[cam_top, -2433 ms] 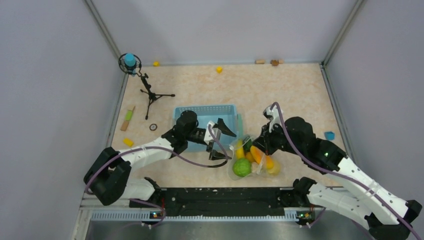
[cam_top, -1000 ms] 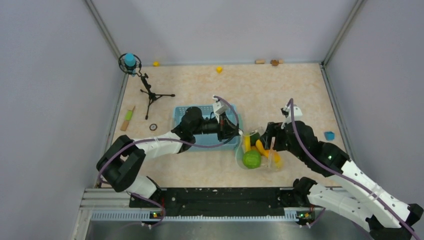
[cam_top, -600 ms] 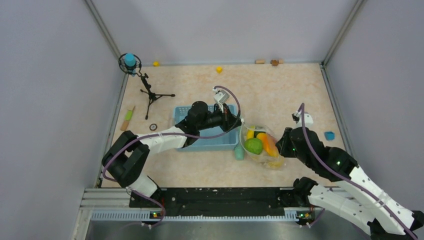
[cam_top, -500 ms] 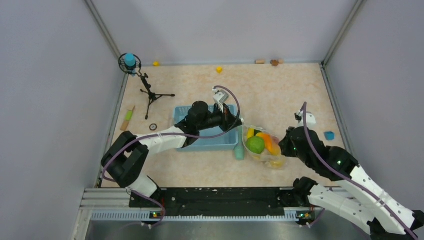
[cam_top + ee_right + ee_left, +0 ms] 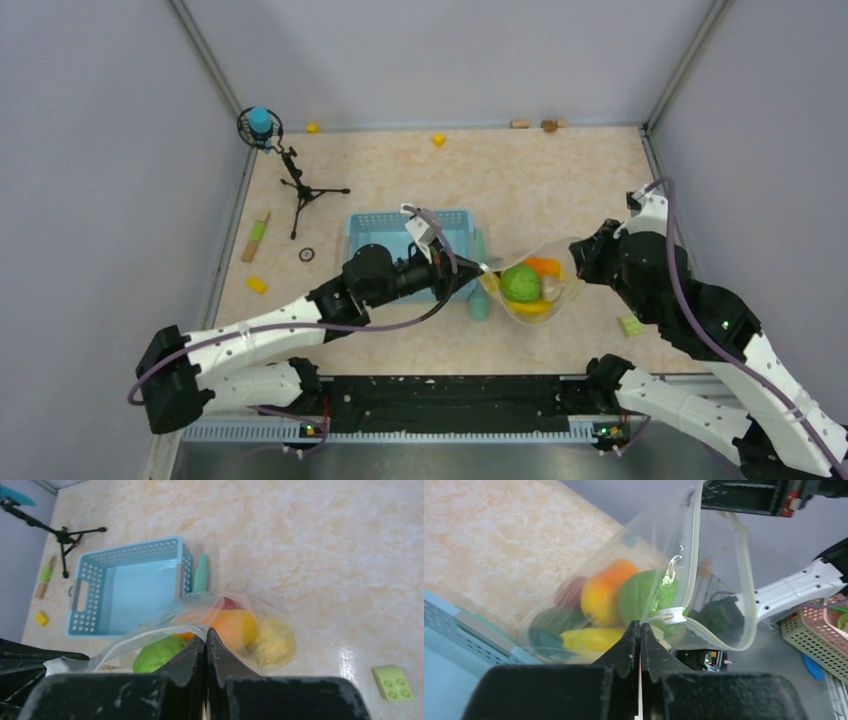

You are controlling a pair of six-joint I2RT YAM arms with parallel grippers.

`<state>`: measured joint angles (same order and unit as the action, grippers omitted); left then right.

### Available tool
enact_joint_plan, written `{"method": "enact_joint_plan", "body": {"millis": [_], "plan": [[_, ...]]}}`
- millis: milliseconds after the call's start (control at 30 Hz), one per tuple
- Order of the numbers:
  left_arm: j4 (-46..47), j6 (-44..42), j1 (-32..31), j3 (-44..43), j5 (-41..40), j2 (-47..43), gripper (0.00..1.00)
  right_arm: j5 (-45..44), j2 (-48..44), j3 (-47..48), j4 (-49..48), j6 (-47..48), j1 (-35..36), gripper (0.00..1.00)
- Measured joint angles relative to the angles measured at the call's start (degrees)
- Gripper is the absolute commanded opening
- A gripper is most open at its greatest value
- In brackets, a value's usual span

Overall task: Place the food in the zip-top bag and seal the zipper
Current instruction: Adjust the zipper food storage bag at the center of the board.

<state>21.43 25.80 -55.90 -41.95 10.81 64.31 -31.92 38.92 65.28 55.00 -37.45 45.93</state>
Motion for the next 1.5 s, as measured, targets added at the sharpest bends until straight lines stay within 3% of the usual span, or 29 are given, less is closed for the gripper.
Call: {"method": "enact_joint_plan", "body": {"millis": [233,433,667,867,1133,1333,1433,1500], "plan": [[-4.74,4.22,-9.33,3.08,-11.34,-5.70,0.00,8.74,0.57,-0.13,-5.77,6.40,0.00,0.00],[-12.26,6.29,-24.35,3.87,-22.16,-6.75,0.00,16.81,3.76,-0.63,-5.84,9.14,0.02,0.00],[-17.18,8.87,-32.41,0.83,-27.87,-6.43,0.00,22.88,-3.04,-5.35,-5.92,9.35,0.04,0.00],[-20.63,12.17,-33.00,0.74,-33.00,-6.29,0.00,22.34,-4.87,-8.41,-6.23,8.74,0.02,0.00],[-23.30,15.78,-32.28,5.18,-46.56,-12.37,0.00,15.93,3.50,-13.33,-14.10,7.23,0.02,0.00],[-21.42,16.24,-20.13,7.54,-47.71,-13.53,0.00,5.73,8.76,-18.93,-24.33,6.80,0.02,0.00],[-17.88,15.23,-18.18,9.53,-47.50,-14.69,0.01,3.87,9.77,-19.87,-28.92,7.13,-0.07,0.00],[-16.61,14.45,-17.38,10.01,-46.75,-15.34,0.15,3.93,10.43,-20.26,-32.48,8.09,-0.85,0.00]]}}
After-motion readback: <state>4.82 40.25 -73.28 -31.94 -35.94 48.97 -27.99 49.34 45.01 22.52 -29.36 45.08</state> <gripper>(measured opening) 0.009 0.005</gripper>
